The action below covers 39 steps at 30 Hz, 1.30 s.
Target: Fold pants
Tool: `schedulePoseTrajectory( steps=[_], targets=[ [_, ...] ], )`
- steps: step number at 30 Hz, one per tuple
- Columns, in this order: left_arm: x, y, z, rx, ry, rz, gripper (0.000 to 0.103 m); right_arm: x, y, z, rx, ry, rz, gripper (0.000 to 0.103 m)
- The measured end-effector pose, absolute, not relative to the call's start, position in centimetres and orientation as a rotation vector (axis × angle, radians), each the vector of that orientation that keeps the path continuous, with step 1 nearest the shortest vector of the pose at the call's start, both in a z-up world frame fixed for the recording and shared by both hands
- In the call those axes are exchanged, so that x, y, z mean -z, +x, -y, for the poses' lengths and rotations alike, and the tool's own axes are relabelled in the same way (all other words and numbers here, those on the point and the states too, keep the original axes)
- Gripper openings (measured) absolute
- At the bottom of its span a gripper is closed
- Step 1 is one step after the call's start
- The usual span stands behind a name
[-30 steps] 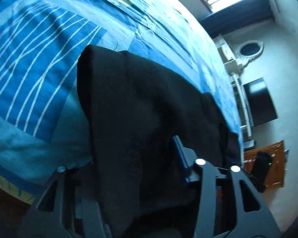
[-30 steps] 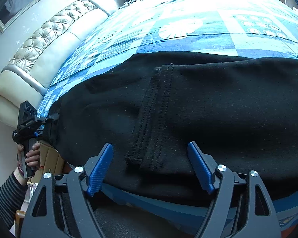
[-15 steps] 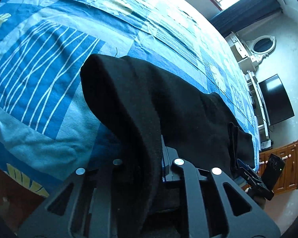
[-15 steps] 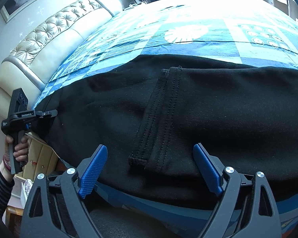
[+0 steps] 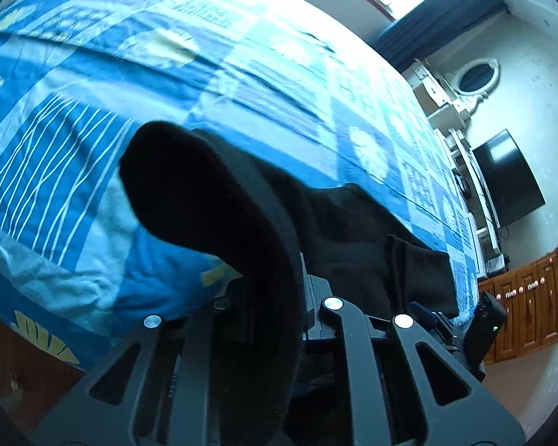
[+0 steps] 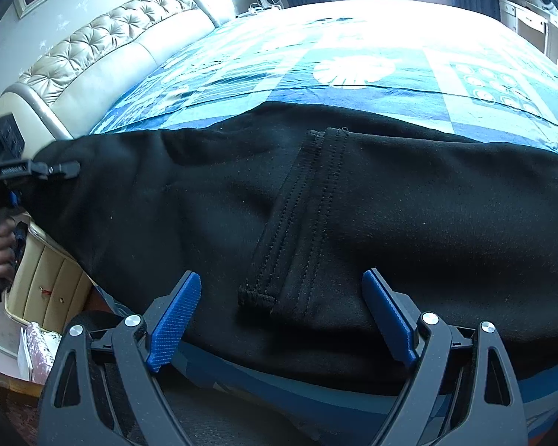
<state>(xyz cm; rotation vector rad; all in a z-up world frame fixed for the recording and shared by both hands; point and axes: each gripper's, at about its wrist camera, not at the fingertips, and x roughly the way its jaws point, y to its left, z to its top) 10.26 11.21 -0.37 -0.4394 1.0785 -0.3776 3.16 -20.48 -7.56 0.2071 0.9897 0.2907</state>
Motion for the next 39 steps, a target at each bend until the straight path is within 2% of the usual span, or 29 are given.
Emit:
schedulePoseTrajectory(
  steps=[19,39],
  targets=[
    [-4.7,10.7,4.8,0.583,-0.215,-1.041,0.014,4.7,0.9,24.7,-0.177,0.192,-0.907,0.087],
    [-0.2,9.0,24.5,0.693,0.069,-1.092,0.013,2.6,-4.5,37.1,0.082,0.276,-0.835,0.087]
  ],
)
